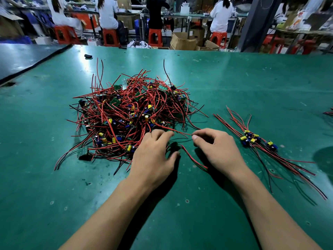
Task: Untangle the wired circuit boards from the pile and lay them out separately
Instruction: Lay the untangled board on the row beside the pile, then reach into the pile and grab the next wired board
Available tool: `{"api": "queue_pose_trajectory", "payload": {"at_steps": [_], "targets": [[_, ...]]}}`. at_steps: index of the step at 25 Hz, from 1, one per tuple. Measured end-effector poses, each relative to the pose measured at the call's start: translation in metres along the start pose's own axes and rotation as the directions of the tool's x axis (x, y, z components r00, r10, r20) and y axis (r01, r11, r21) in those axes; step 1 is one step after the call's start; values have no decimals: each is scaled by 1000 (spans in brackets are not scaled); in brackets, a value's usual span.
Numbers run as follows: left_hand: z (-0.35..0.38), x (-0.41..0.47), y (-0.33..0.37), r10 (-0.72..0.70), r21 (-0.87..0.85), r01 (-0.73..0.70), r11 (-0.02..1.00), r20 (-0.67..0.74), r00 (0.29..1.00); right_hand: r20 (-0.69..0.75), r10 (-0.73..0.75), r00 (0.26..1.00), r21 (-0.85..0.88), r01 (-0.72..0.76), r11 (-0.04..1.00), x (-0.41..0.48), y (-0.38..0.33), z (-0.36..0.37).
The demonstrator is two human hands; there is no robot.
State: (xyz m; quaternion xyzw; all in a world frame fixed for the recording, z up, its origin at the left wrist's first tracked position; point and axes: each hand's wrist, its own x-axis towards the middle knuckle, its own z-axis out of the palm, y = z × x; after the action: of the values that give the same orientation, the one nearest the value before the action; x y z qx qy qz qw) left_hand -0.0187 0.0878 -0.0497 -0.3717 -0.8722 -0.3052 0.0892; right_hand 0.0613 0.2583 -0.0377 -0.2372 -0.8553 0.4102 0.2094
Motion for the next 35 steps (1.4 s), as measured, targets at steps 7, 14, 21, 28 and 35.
{"api": "queue_pose_trajectory", "payload": {"at_steps": [7,14,21,28,35], "targets": [[-5,1,10,-51,-267,3,964,-172,984,235,268,934,511,-354,784,3,-3,-9],[-14,3,27,-327,-738,302,603,118,938,568,79,819,622,-491,610,-1,-7,-10],[-9,-2,36,-247,-690,357,629,258,934,452,39,891,603,-337,723,-7,-11,-4],[-19,4,42,-107,-806,592,-13,590,801,392,66,918,716,-349,605,-7,-27,-11],[-20,5,36,-65,-818,576,-2,575,816,420,48,906,724,-367,584,-10,-27,1]]}}
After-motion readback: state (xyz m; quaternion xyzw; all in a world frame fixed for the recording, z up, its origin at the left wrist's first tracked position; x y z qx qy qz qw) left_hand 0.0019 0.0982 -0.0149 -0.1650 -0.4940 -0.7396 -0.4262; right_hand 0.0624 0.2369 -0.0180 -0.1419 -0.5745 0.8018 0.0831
